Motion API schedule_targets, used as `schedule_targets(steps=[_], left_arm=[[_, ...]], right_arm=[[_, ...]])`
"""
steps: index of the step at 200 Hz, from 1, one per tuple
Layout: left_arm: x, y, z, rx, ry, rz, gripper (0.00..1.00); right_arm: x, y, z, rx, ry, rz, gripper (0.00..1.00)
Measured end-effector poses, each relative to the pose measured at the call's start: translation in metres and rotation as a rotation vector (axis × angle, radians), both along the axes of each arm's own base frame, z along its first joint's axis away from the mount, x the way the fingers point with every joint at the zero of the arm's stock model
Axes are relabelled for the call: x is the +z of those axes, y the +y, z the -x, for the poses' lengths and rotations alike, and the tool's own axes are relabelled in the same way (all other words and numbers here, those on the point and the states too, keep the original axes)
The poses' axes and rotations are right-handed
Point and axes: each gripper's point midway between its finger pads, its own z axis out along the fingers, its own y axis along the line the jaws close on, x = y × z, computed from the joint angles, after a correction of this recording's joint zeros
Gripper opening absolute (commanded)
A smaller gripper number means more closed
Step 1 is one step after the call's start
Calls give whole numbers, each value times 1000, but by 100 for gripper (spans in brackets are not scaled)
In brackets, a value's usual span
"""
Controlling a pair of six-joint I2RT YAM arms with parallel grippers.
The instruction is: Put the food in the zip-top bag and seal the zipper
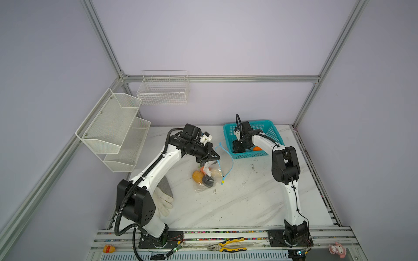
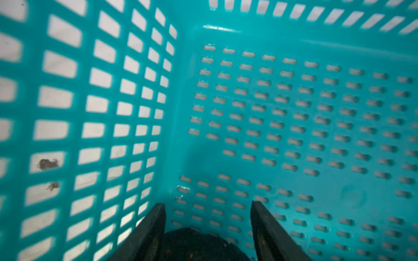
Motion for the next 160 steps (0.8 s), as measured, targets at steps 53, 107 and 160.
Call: schedule_targets(steps=[53,107,160], left_arm=[[0,-1,1,-2,0,-2,0],[-1,-2,1,-5,-2,-4,0],[-1,-2,0,-1,-5,-6,0]], right_arm=[[4,-21,-15,-96,-57,75,55],[37,-43,-50,-209,-169,72,56],[48,-34,-50,-147,-142,-1,69]])
